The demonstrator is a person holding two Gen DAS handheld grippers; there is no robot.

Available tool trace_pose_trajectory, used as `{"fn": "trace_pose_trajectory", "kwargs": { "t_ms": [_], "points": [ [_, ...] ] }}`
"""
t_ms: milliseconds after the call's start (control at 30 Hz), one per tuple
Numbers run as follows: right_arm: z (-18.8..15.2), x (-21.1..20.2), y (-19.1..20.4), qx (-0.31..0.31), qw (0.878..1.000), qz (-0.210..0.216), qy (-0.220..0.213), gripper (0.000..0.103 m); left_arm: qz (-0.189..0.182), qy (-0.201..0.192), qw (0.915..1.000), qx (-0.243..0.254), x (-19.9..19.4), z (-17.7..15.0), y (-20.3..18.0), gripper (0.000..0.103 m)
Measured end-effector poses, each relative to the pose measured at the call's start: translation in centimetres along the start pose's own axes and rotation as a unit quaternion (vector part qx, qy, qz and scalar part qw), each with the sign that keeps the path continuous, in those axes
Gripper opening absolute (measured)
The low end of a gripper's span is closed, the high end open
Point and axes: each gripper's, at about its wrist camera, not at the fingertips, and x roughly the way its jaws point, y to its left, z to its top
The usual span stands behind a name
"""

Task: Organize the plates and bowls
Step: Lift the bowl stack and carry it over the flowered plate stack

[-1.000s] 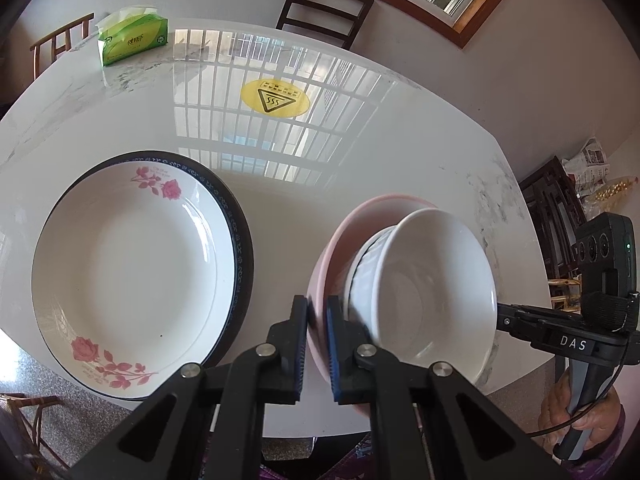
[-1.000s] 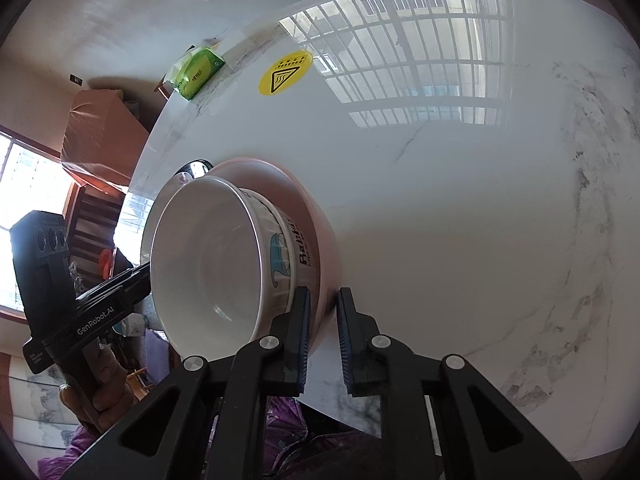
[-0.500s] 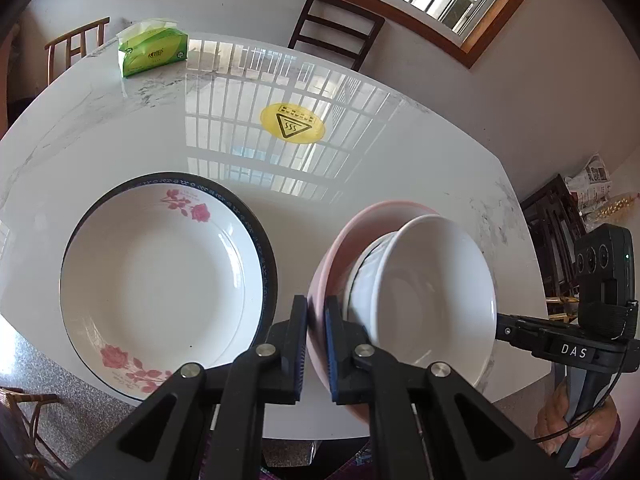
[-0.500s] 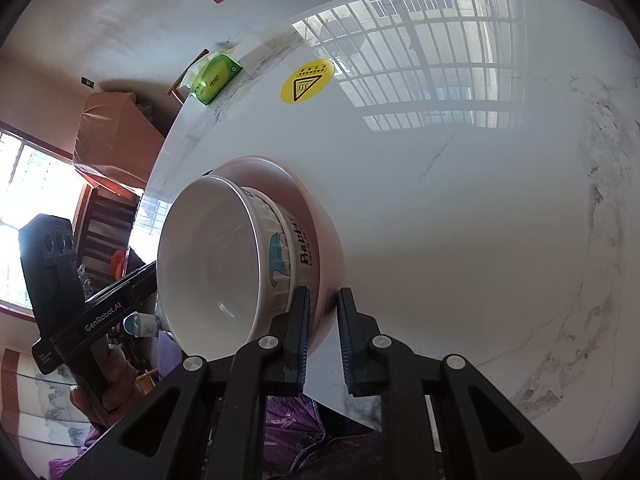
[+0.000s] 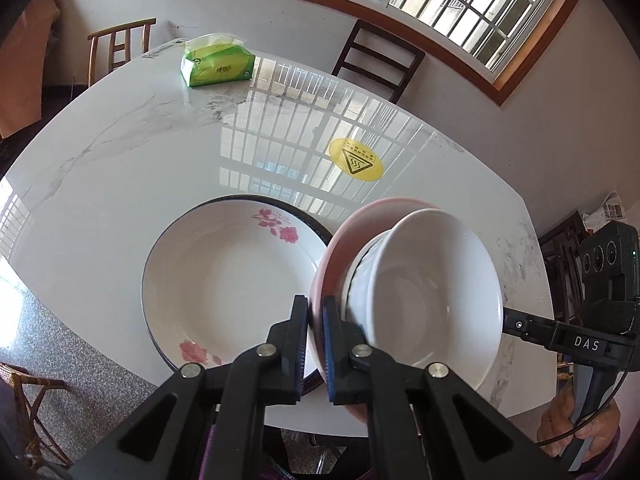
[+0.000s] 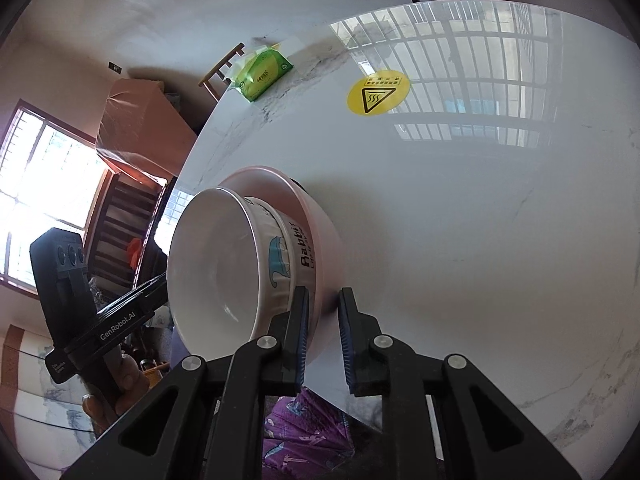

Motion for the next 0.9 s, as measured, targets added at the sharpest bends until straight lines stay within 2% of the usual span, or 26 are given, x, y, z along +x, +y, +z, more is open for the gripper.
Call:
{"fn": "trace_pose_trajectory", "kwargs": {
  "t_ms": [433, 900],
  "points": [
    [1.8, 2.8, 4.8, -0.031, 0.999, 0.011, 0.015, 0.017, 0.016, -0.035, 0.9987, -0.035, -2.6, 1.4, 4.2, 0.005],
    [2.4, 6.8, 6.6, -0.036, 0.998, 0.027, 0.038, 0.017, 0.036, -0.032, 0.9972, -0.057, -2.7, 1.0, 7.9, 0.005]
  ]
}}
